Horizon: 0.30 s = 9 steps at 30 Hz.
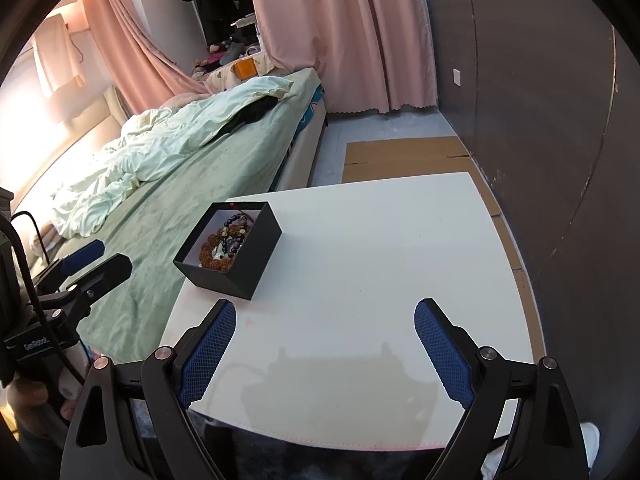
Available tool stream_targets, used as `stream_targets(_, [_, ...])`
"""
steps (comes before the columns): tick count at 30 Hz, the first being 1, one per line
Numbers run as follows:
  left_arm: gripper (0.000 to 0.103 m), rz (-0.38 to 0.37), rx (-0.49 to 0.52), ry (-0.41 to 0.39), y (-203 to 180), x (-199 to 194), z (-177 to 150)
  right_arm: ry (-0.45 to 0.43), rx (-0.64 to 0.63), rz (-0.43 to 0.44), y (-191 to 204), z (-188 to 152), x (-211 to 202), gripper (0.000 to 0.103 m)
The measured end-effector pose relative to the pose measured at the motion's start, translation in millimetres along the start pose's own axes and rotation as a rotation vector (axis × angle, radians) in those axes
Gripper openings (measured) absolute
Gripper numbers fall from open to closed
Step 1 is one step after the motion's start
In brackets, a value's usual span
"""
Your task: Organize jewelry
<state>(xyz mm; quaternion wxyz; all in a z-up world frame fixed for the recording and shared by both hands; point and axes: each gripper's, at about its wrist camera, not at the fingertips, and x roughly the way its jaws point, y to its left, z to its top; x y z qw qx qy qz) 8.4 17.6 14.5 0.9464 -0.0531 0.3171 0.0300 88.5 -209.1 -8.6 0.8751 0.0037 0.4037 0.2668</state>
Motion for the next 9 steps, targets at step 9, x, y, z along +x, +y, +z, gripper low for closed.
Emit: stream_targets(9, [0.102,0.004,0.008,0.008,-1.3,1.0,-0.5,0.007,0.003,-0.001,-0.6,-0.7,0.8,0.091])
